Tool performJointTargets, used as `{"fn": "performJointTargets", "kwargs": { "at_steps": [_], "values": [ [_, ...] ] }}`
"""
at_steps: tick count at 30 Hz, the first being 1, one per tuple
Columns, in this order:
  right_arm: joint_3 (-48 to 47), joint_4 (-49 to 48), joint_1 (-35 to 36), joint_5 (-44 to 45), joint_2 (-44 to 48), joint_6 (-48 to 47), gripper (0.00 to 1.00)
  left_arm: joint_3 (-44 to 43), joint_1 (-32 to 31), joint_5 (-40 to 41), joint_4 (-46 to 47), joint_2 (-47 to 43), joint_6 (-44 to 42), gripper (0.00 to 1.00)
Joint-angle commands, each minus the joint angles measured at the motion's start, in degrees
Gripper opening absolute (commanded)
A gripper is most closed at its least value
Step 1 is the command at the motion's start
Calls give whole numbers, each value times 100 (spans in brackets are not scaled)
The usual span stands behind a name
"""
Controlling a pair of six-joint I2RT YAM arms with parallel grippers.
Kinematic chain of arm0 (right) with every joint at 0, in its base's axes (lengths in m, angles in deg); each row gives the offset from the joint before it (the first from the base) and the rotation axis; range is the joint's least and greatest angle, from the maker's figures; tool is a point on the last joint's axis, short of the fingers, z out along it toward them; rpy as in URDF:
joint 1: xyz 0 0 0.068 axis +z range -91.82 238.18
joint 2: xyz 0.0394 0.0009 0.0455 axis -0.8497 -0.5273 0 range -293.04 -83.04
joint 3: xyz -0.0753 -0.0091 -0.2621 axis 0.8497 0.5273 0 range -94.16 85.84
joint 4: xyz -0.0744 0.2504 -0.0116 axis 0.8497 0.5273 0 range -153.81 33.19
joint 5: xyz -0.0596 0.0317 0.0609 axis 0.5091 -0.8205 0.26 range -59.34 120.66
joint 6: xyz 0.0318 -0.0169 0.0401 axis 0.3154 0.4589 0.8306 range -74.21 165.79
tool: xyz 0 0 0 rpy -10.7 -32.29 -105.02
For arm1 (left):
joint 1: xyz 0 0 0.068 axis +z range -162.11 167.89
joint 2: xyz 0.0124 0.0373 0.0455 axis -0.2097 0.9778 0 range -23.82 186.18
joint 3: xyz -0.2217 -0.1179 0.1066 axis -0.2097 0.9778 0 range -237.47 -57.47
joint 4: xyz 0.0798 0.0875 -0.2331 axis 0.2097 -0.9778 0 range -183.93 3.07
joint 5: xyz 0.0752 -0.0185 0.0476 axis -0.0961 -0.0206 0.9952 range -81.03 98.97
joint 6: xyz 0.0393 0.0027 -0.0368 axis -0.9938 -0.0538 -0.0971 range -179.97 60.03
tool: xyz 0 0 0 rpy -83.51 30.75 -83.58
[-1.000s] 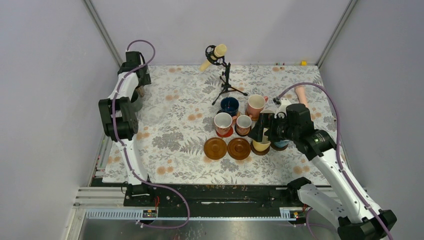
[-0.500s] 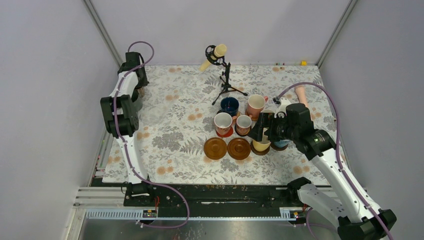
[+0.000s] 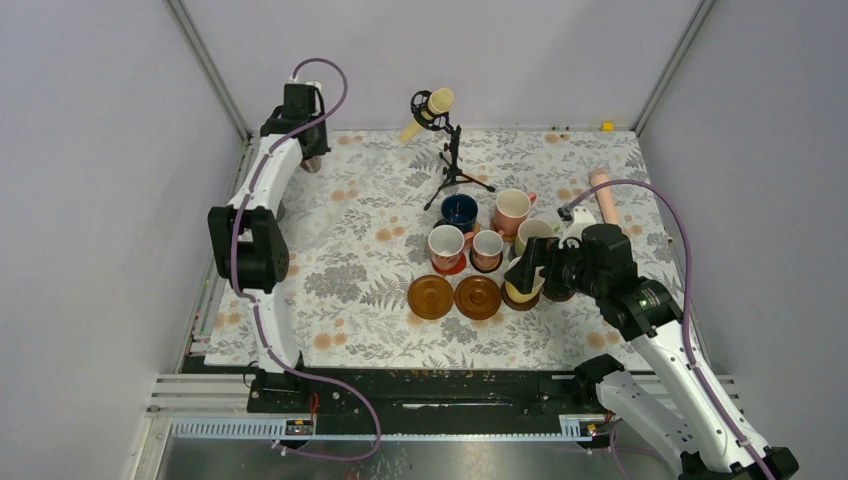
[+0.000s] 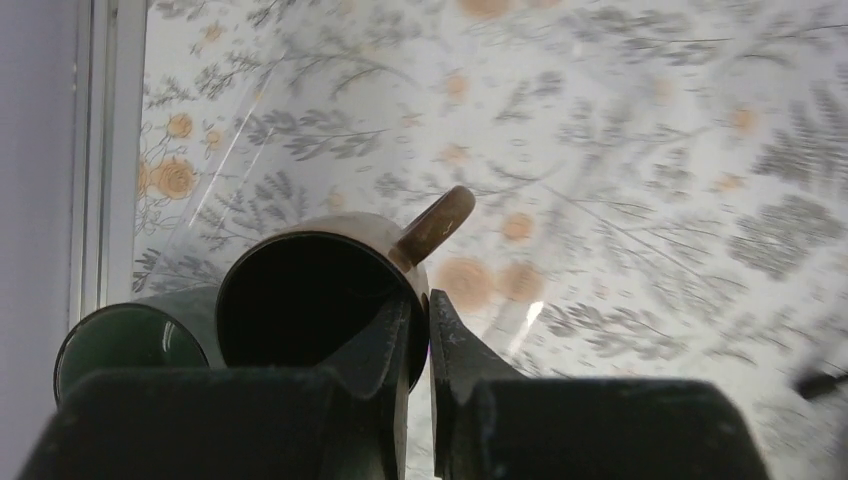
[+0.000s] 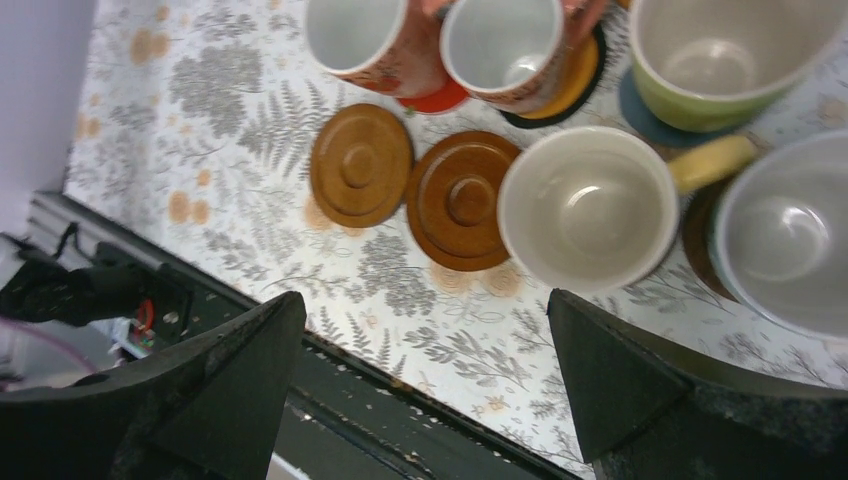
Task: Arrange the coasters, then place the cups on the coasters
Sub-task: Pick up the cup at the corner of the board.
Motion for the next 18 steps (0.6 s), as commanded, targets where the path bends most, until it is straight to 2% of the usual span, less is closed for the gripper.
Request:
{"fn": "performJointTargets", "kwargs": {
  "at_steps": [1,4,11,18],
  "values": [
    [191,287,-21,879,174,-63,99,74,-281,114,-73,-1016,102,0],
    [209,527,-22,1371,351,68,99,249,-393,-182,-261,-1439,235,0],
    [455,517,-18,2027,1026,379,99,1412,-833,-1175,-413,-2620,826,0],
    [320,859,-21,1870,1486,316,99,2055,-1870,-981,-904,-3432,828,0]
  ]
}}
